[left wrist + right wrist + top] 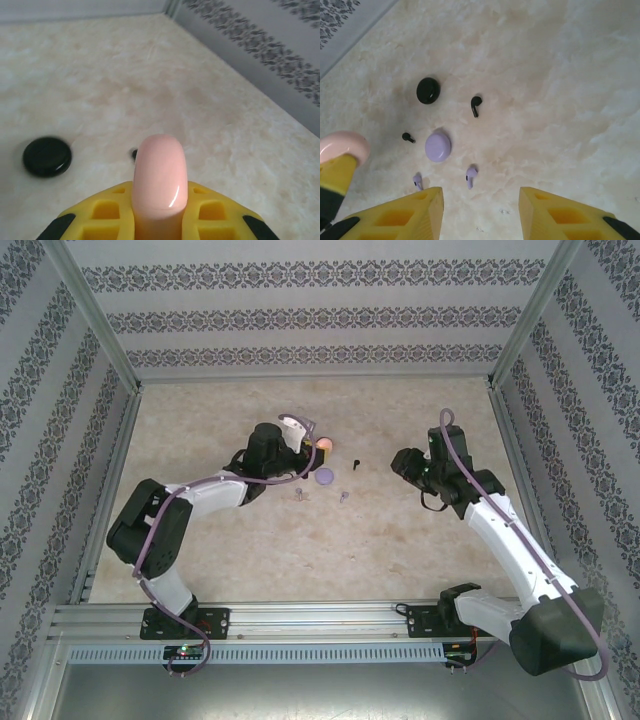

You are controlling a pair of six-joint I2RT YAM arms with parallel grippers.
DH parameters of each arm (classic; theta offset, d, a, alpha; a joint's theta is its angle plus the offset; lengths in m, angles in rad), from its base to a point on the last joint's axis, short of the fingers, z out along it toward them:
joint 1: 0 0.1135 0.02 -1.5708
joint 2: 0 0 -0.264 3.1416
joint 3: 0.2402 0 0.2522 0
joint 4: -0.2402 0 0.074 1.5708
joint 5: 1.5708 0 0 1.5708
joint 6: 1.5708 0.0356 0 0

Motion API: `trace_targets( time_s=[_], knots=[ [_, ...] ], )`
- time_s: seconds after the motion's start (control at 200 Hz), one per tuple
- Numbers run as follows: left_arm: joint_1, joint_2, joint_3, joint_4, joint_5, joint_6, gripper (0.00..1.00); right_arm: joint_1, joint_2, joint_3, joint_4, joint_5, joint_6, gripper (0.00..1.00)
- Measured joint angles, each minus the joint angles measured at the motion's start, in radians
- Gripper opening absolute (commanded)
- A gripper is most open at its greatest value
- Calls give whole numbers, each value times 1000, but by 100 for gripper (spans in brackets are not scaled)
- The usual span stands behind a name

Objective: Insert the wireless bluetooth earbuds into the charging case

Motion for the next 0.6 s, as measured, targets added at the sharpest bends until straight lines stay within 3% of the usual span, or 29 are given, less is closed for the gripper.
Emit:
trace_targets(
  time_s=[0.325,0.6],
  knots=[
    [241,20,-35,-169,3,-142,0,74,7,-69,74,-23,11,47],
    [286,175,-10,-243,117,-161,0,160,85,-65,104,-20,19,50]
  ],
)
